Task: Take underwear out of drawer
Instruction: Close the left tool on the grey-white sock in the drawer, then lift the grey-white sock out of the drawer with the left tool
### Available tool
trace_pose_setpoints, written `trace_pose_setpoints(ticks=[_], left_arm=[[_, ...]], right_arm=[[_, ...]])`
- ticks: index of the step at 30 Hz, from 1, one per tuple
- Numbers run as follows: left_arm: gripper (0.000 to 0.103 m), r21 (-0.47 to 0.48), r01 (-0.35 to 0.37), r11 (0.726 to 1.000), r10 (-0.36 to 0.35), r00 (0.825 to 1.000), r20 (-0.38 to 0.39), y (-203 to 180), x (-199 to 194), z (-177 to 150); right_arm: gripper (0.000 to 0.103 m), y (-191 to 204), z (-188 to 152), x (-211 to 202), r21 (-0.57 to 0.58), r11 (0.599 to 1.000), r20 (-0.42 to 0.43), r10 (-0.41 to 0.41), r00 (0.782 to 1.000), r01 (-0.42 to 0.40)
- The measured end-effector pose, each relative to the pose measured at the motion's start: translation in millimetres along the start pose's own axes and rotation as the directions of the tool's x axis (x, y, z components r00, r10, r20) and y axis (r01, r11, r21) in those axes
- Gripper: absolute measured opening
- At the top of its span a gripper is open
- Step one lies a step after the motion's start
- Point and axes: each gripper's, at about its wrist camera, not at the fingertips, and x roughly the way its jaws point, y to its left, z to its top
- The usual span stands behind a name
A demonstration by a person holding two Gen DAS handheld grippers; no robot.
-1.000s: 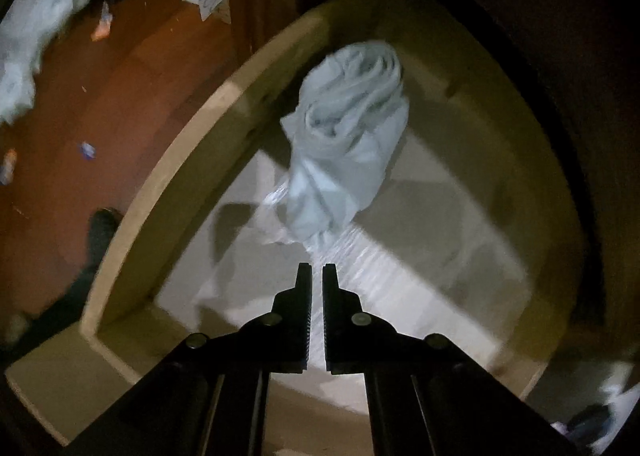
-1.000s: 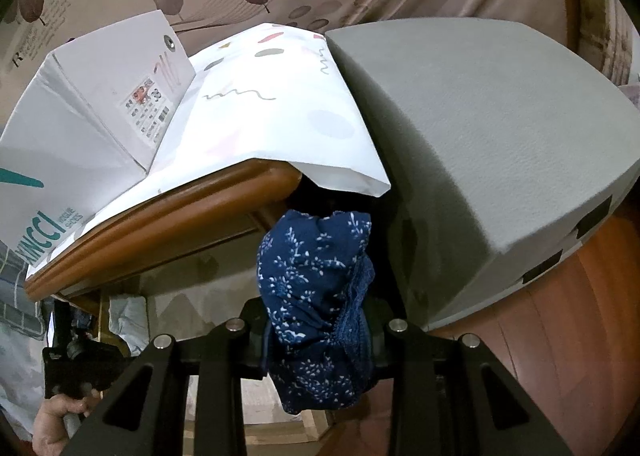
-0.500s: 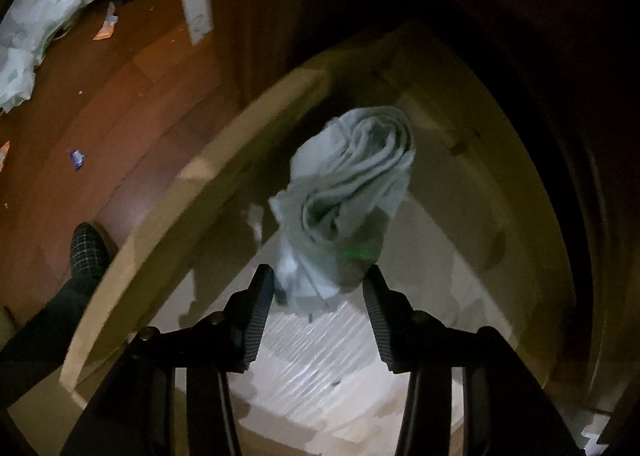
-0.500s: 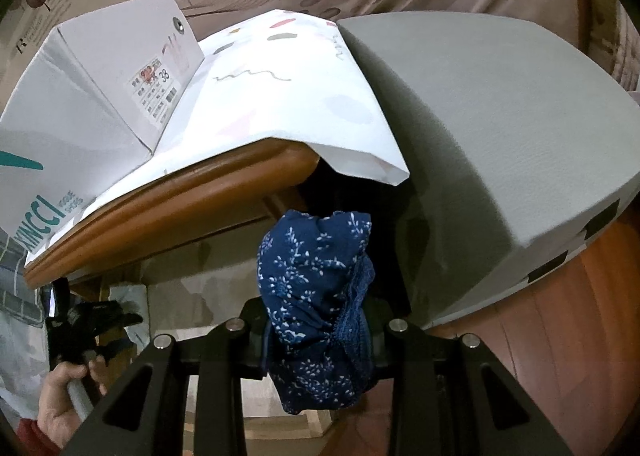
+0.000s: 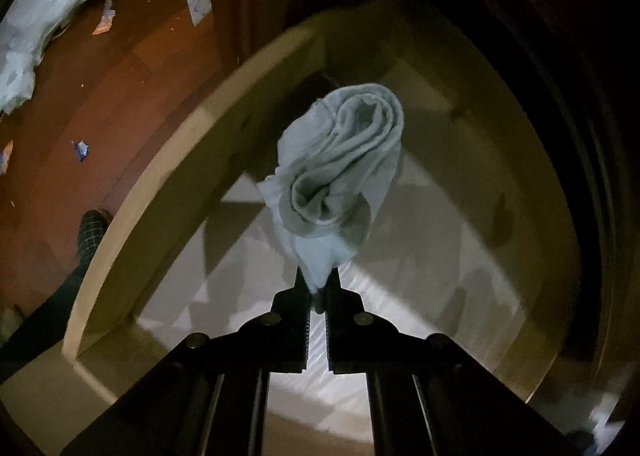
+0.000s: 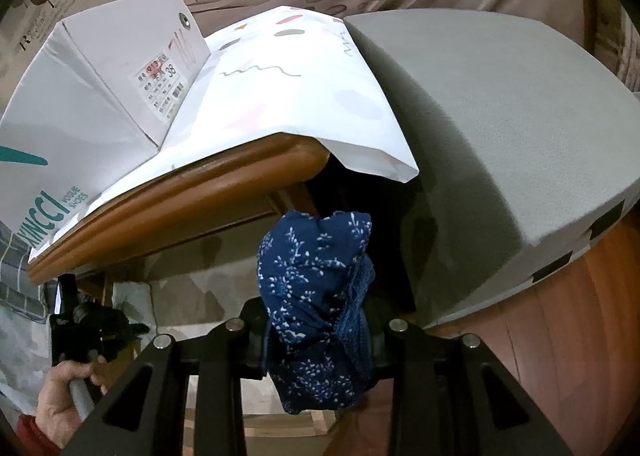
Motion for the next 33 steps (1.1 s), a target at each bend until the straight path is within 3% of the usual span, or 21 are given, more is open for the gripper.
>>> trace_pose_setpoints(ticks=[9, 13, 15, 17, 20, 21, 27, 33], left_arm=[[0.005, 0.199, -0.077, 0.977, 0.093, 0.993, -0.072, 7, -6, -32], [0.013, 0.257, -0.083, 0.963, 0.109, 0.99, -0.089, 6, -3, -37], [0.02, 0.293, -0.081, 0.953, 0.111, 0.99, -0.087, 6, -4, -39], [0.042, 0.323, -0.078, 0.943, 0.107, 0.992, -0.072, 3, -10, -42], [0.063, 0.375, -0.079, 0.924, 0.097, 0.995, -0.03, 0, -22, -41], [0.065, 0.39, -0.086, 0.917, 0.101, 0.995, -0.018, -3, -26, -42], [0.072, 0.423, -0.119, 0.898, 0.101, 0.993, 0.064, -9, -33, -25], [0.071, 0.427, -0.103, 0.898, 0.102, 0.994, 0.025, -19, -11, -16]], right_arm=[[0.033, -1, 0, -1, 0.002, 1.0, -0.002, 0.014, 1.0, -0.014], [0.033, 0, 0, -1, 0.001, 1.0, -0.001, 0.012, 1.0, -0.012], [0.033, 0, 0, -2, -0.001, 1.0, 0.0, 0.011, 1.0, -0.011], [0.033, 0, 0, -2, 0.002, 1.0, 0.002, 0.009, 1.0, -0.009], [0.033, 0, 0, -1, 0.004, 1.0, -0.001, 0.015, 1.0, -0.015], [0.033, 1, 0, -1, -0.001, 1.0, -0.001, 0.013, 1.0, -0.013], [0.033, 0, 0, -2, -0.004, 1.0, 0.001, 0.017, 1.0, -0.017], [0.033, 1, -1, 0, -0.005, 1.0, -0.001, 0.012, 1.0, -0.012]])
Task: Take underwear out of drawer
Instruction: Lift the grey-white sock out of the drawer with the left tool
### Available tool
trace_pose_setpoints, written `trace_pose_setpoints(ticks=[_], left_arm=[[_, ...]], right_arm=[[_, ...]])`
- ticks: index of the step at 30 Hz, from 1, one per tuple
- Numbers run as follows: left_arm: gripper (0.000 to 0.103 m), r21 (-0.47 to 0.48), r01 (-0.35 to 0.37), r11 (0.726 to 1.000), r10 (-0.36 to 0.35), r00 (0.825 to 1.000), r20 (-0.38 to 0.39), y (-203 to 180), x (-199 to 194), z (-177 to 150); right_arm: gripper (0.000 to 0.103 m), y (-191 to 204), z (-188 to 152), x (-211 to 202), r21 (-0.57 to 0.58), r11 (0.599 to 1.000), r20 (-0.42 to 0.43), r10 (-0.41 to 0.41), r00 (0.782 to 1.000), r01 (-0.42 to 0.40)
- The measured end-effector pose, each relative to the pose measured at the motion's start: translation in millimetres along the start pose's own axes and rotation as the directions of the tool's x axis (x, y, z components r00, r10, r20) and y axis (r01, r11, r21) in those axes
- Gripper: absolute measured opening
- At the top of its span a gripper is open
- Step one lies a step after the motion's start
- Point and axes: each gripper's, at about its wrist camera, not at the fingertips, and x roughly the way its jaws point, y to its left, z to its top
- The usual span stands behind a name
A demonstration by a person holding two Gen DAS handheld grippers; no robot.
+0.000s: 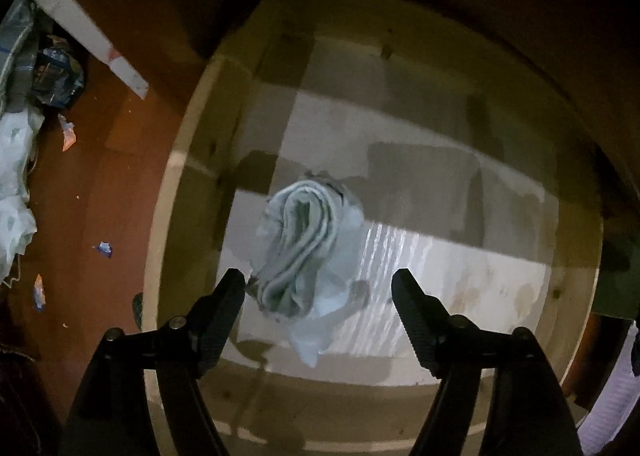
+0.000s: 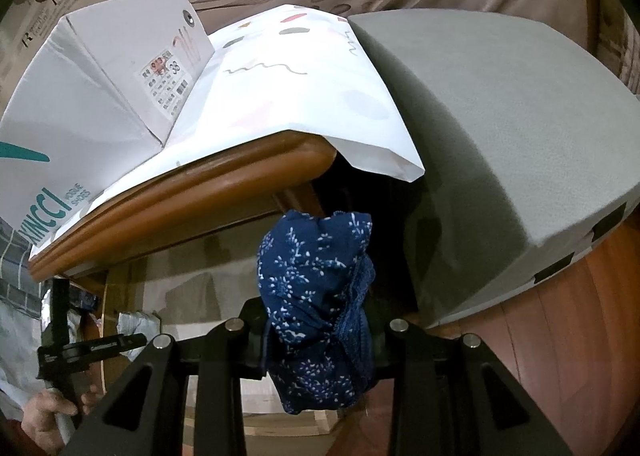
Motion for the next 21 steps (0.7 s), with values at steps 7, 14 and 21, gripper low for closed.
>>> trace_pose_setpoints(ticks=[7, 14, 21], left_arm=[[0.071, 0.066, -0.057, 0.996, 0.059, 0.998, -0.032, -5, 11, 14], [0.048, 0.046, -0.066, 0.997, 0.072, 0.988, -0.135, 1, 32, 17], [0.031, 0.054, -0.064, 0.996, 0.071, 0.988, -0.139, -1, 28, 16]], right_arm=[[0.033, -2, 1, 0, 0.014, 1.0, 0.004, -0.015, 1.0, 0.015], [0.033, -3, 2, 2, 0.015, 1.0, 0.0, -0.02, 1.0, 0.02], [0.033, -5, 3, 3, 0.018, 1.0, -0.003, -0.015, 1.0, 0.015]])
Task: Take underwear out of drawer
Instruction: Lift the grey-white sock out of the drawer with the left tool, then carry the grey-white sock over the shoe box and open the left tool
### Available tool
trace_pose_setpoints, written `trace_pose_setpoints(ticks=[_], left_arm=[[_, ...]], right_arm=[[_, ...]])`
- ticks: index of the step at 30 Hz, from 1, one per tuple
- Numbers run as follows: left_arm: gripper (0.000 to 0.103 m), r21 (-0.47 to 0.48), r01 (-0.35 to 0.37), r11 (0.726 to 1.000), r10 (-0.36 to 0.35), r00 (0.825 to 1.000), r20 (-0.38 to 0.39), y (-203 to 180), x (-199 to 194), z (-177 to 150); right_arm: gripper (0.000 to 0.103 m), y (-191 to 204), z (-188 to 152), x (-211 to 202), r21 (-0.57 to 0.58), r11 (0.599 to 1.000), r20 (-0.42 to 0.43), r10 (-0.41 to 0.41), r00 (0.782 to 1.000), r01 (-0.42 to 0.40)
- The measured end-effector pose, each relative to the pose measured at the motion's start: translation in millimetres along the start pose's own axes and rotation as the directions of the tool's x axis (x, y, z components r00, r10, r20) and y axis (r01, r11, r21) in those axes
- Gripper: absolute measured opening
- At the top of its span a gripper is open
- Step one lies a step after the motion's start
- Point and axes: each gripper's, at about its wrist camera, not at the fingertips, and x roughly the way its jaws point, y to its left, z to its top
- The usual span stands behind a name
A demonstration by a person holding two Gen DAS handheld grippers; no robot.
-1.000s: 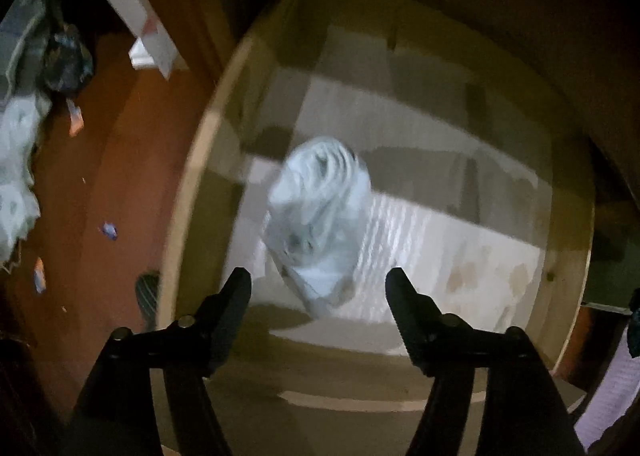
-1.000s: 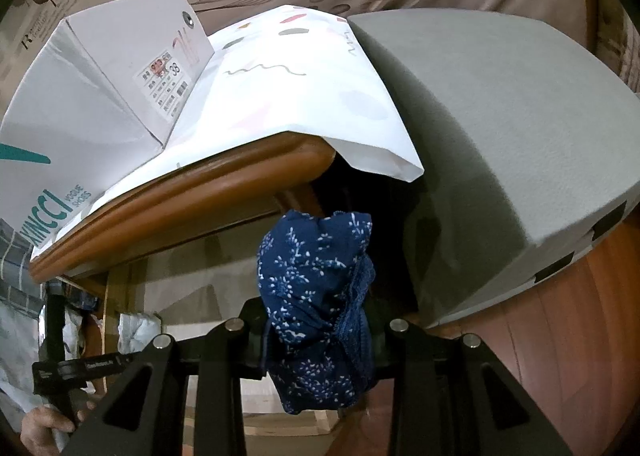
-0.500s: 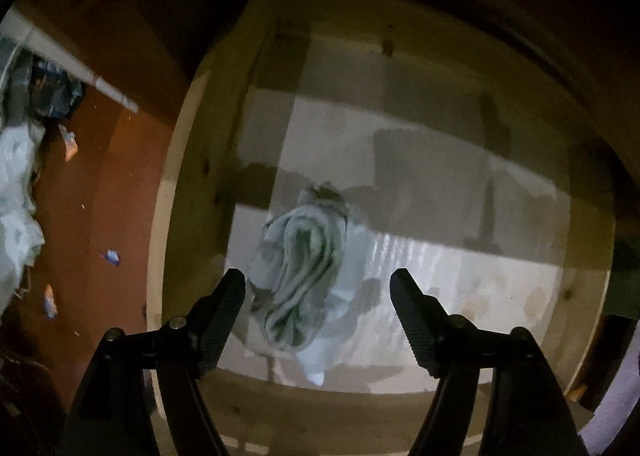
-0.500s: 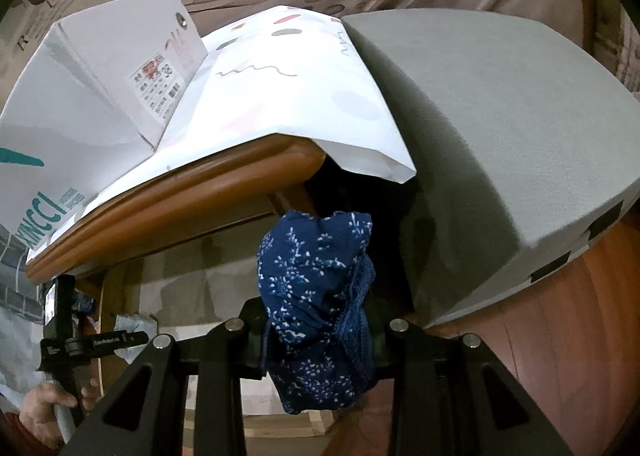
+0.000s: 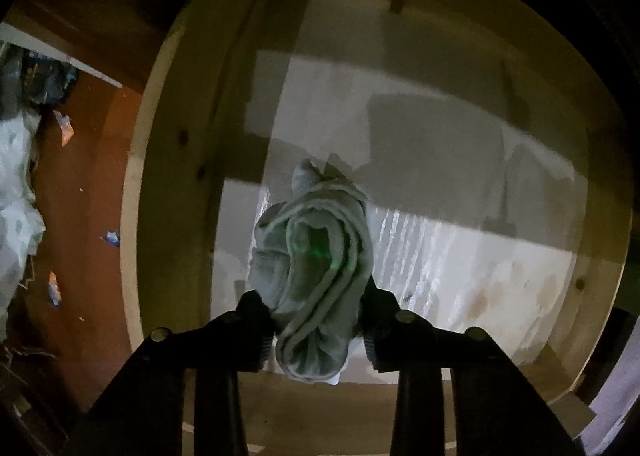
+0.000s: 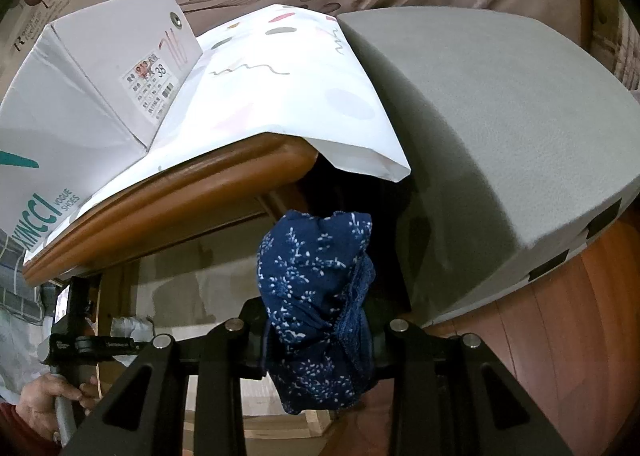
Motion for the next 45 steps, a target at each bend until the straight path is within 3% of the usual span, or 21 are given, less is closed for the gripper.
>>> trace_pose_setpoints(ticks=[6, 13, 16, 26, 36, 40, 45], left_arm=[[0.031, -0.01, 0.022, 1.0, -0.022, 1.0, 0.007, 4, -10, -11], [0.031, 0.005, 0.077, 0.997, -0.077, 0.993, 0.09, 6, -50, -42], [0.031, 0.029, 0.059, 0.998, -0.063, 0.988, 0.138, 11, -66, -64], [0.031, 0.079, 0.066, 0.995, -0.086, 0.951, 0.295, 18, -141, -94], [0.031, 0.111, 0.027, 0.993, -0.075, 0.889, 0.452, 35, -235, -120], [0.031, 0.114, 0.0, 0.994, -0.059, 0.856, 0.513, 40, -274, -123], [0.031, 0.108, -0.033, 0.994, -0.038, 0.802, 0.596, 41, -323, -115]], right_arm=[[0.033, 0, -1, -3, 0.002, 1.0, 0.007, 0.001, 1.0, -0.001], [0.033, 3, -2, -3, -0.005, 1.0, 0.008, -0.009, 1.0, 0.01], [0.033, 4, -2, -3, -0.016, 0.999, 0.013, -0.034, 0.999, 0.034], [0.033, 8, -5, 2, -0.038, 0.995, 0.017, -0.091, 0.996, 0.091], [0.033, 11, -7, 4, -0.067, 0.991, 0.016, -0.118, 0.993, 0.119], [0.033, 12, -8, 3, -0.072, 0.99, 0.021, -0.122, 0.992, 0.124], [0.033, 14, -9, 2, -0.083, 0.987, 0.032, -0.135, 0.99, 0.137]])
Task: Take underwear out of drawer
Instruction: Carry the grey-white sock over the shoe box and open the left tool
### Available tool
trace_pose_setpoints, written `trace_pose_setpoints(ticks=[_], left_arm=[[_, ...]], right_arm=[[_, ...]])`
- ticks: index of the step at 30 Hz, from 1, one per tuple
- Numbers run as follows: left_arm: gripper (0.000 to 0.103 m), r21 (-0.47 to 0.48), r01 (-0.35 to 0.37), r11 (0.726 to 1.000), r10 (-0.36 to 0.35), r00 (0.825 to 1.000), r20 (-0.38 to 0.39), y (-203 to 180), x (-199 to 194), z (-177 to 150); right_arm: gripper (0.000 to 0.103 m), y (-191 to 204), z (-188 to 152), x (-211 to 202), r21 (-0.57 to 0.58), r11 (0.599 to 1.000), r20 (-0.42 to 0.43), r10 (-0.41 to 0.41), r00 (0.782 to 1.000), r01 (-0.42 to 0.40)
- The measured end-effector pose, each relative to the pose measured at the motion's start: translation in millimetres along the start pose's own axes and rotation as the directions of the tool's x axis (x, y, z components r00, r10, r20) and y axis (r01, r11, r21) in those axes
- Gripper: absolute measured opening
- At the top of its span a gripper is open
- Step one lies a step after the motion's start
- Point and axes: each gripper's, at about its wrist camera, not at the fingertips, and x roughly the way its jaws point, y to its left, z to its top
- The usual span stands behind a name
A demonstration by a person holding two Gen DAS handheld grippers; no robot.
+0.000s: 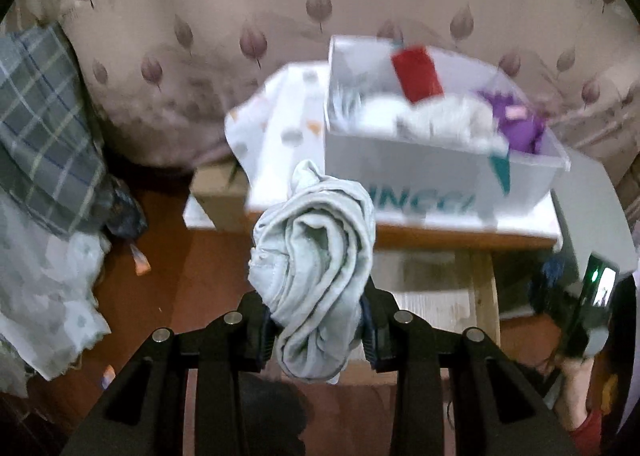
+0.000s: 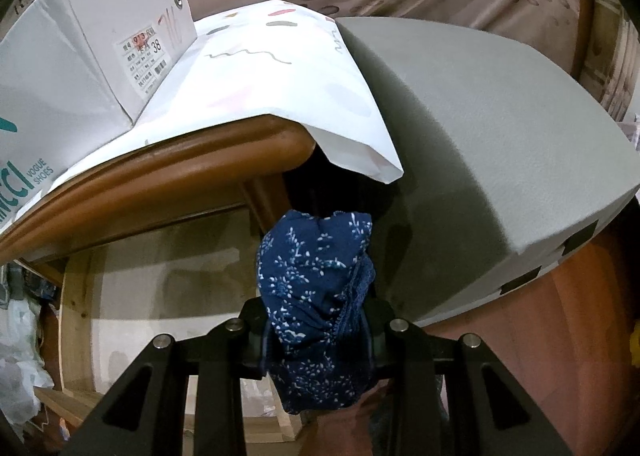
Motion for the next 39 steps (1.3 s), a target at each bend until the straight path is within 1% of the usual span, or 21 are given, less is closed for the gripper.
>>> trace_pose_setpoints(ticks=[3, 4, 7, 9, 11, 13, 15, 16, 18, 20, 21, 23, 25, 28, 30, 31, 32, 36, 37, 38, 39], left_arm=[[0.031, -0.005, 0.004, 1.0, -0.004, 0.999, 0.053, -2, -16, 26], [0.031, 0.006, 0.011, 1.0, -0.011, 0.997, 0.071, -6, -22, 36], [0.031, 0.011, 0.027, 1.0, -0.028, 0.993, 0.111, -15, -30, 63], [0.031, 0.034, 0.049, 0.998, -0.053, 0.991, 0.124, -24, -29, 83], [0.031, 0.028, 0.051, 0.998, -0.054, 0.99, 0.131, -30, -25, 96], [0.031, 0.037, 0.063, 0.997, -0.067, 0.99, 0.122, -37, -11, 114], [0.031, 0.031, 0.054, 0.998, -0.057, 0.993, 0.103, -44, 6, 128], [0.031, 0.036, 0.06, 0.998, -0.063, 0.994, 0.089, -47, 17, 135], [0.032, 0.021, 0.039, 0.999, -0.04, 0.997, 0.064, -52, 44, 149], [0.032, 0.026, 0.041, 0.999, -0.042, 0.998, 0.039, -54, 65, 157], [0.032, 0.021, 0.026, 0.999, -0.027, 0.999, 0.029, -55, 79, 162], [0.032, 0.031, 0.023, 0.999, -0.023, 1.0, -0.006, -56, 99, 166], [0.032, 0.014, 0.018, 1.0, -0.018, 0.999, -0.028, -54, 119, 168], [0.033, 0.003, 0.023, 1.0, -0.022, 0.999, -0.049, -52, 138, 167], [0.034, -0.001, 0.022, 1.0, -0.022, 0.998, -0.057, -53, 144, 164], [0.035, 0.004, 0.02, 1.0, -0.02, 0.998, -0.054, -53, 147, 163], [0.039, 0.007, 0.008, 1.0, -0.008, 0.999, -0.046, -53, 147, 162], [0.045, 0.026, -0.018, 0.999, 0.018, 1.0, -0.006, -57, 144, 160], [0.052, 0.028, -0.031, 0.999, 0.031, 1.0, 0.002, -57, 142, 159], [0.055, 0.027, -0.038, 0.999, 0.037, 0.999, 0.012, -58, 140, 158], [0.056, 0.03, -0.04, 0.999, 0.039, 0.999, 0.021, -58, 138, 157]], right_arm=[[0.033, 1, 0, 0, -0.007, 1.0, 0.001, 0.001, 1.0, -0.001], [0.033, 2, 0, 0, -0.012, 1.0, 0.0, -0.004, 1.0, 0.004], [0.033, 2, -1, 1, -0.009, 1.0, -0.005, 0.004, 1.0, -0.004], [0.033, 3, 0, 1, -0.014, 1.0, -0.007, 0.004, 1.0, -0.004], [0.033, 2, 0, 2, -0.012, 1.0, -0.009, 0.007, 1.0, -0.007], [0.033, 1, 0, 2, -0.011, 1.0, -0.009, 0.006, 1.0, -0.006], [0.033, 0, 1, 2, -0.005, 1.0, -0.009, 0.008, 1.0, -0.008], [0.033, -1, 1, 2, -0.003, 1.0, -0.01, 0.008, 1.0, -0.008], [0.033, -1, 1, 2, 0.0, 1.0, -0.011, 0.012, 1.0, -0.012], [0.033, -2, 2, 3, 0.001, 1.0, -0.015, 0.013, 1.0, -0.013], [0.033, -3, 2, 3, 0.004, 1.0, -0.015, 0.017, 1.0, -0.017], [0.033, -3, 3, 3, 0.003, 1.0, -0.017, 0.014, 1.0, -0.014], [0.033, -3, 3, 4, 0.005, 1.0, -0.023, 0.022, 0.999, -0.022], [0.033, -1, 2, 6, 0.004, 1.0, -0.031, 0.029, 0.999, -0.029], [0.033, 1, 2, 6, -0.002, 1.0, -0.032, 0.028, 0.999, -0.028], [0.033, 2, 2, 6, -0.006, 1.0, -0.033, 0.03, 0.999, -0.03], [0.033, 3, 1, 6, -0.007, 0.999, -0.033, 0.033, 0.999, -0.033], [0.033, 7, 0, 7, -0.019, 0.999, -0.035, 0.032, 0.999, -0.033], [0.033, 8, 0, 7, -0.021, 0.999, -0.035, 0.03, 0.999, -0.031], [0.033, 7, 0, 7, -0.021, 0.999, -0.034, 0.029, 0.999, -0.03], [0.033, 7, -1, 7, -0.021, 0.999, -0.034, 0.029, 0.999, -0.03]])
